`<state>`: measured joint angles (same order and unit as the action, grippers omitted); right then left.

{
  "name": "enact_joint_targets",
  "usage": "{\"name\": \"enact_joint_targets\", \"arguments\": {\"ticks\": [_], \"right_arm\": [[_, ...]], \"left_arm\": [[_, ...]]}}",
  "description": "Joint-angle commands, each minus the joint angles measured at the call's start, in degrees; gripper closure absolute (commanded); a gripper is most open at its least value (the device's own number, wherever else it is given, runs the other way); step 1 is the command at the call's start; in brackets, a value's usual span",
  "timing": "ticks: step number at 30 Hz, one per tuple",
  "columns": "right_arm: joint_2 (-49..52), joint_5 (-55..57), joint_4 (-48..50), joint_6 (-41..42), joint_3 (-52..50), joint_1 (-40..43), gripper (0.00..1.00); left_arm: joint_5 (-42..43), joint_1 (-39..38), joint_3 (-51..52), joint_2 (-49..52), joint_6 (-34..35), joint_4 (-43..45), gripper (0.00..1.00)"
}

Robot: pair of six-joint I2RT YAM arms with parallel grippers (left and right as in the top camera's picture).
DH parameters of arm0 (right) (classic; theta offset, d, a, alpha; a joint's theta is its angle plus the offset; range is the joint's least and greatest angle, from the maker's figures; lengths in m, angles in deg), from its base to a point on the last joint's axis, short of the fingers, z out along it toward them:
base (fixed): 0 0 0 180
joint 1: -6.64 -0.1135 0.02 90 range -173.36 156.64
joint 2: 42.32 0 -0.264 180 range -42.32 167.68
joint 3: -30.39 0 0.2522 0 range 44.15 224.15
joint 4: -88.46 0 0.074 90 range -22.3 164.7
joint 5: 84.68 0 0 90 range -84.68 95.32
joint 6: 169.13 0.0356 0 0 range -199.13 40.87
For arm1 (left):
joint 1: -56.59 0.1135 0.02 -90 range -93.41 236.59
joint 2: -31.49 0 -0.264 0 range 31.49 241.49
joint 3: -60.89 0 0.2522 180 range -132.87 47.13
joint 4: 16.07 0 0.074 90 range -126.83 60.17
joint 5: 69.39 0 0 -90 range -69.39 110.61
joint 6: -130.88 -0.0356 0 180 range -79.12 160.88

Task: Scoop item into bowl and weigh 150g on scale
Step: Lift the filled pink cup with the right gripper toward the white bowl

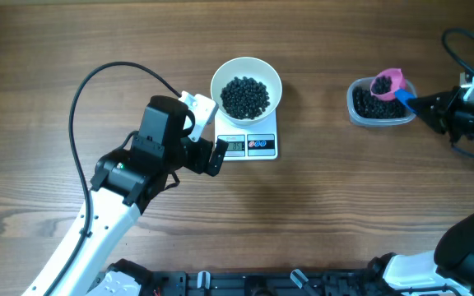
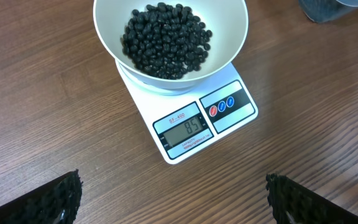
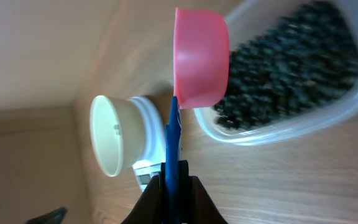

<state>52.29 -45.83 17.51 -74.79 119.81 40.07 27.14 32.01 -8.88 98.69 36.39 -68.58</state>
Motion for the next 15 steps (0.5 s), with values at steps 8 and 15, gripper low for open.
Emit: {"name": "enact_joint_targets", "arguments": {"ticks": [8, 15], "right_arm": [[0.8, -12.4, 4.3, 0.2, 0.4, -1.9, 0.96], [0.8, -15.0, 10.0, 2.3, 0.4, -9.2, 0.96]], "left_arm": [[0.1, 0.3, -1.0, 0.3, -1.1, 0.2, 0.0], [0.1, 0.3, -1.0, 0.3, -1.1, 0.2, 0.0]]}}
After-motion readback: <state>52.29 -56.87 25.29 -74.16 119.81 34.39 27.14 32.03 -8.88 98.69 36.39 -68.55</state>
